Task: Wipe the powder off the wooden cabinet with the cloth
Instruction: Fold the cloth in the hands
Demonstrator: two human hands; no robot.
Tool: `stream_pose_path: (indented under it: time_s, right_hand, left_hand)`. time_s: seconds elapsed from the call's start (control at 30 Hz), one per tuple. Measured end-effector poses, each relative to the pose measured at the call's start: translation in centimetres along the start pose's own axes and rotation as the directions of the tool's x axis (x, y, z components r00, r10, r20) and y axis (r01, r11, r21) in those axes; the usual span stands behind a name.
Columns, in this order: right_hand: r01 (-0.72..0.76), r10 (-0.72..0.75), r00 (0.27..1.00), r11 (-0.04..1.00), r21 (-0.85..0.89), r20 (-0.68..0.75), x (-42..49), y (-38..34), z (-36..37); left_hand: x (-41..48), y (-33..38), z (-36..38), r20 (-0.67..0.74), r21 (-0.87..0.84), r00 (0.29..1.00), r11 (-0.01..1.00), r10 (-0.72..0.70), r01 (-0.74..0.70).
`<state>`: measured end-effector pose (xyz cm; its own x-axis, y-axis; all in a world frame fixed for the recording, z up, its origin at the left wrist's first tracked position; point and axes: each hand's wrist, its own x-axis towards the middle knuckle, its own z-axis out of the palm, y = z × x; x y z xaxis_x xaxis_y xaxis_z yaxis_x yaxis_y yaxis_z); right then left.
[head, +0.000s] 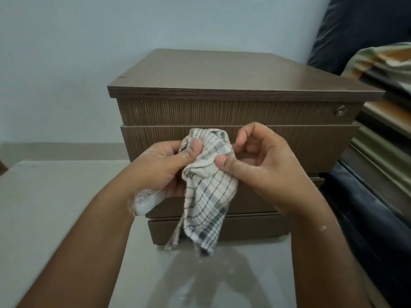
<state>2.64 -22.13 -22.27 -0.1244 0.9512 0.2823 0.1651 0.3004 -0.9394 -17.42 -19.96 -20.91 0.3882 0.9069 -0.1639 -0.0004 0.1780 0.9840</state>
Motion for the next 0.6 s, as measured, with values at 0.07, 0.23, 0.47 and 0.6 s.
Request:
stream_pose_path:
  time_s: [0.07,0.23,0.47,0.6]
  right_hand:
    - [0.02,-0.013,0.992,0.998,0.052,-0.129,0.2,0.4,0.1]
    - [-0.001,0.056,0.964,0.978,0.206,-0.261,0.3,0.1,-0.5]
    - [-0.072,0.076,0.997,0.99,0.121,-0.027,0.1,-0.1,-1.9]
    - [0.039,-0.034,0.998,0.995,-0.089,0.055,-0.3,0.0,-2.8]
  left_hand:
    - [-0.1,-0.2,0.0,0.029,0.132,0.999,0.991,0.016,-0.02]
    - [-0.6,-0.3,1.4,0.113,0.593,0.977,0.777,0.18,-0.211]
    - [0.3,-0.4,2.3,-0.088,0.702,0.872,0.651,0.481,-0.289]
    - [0.2,0.0,1.8,-0.099,0.646,0.891,0.71,0.442,-0.28]
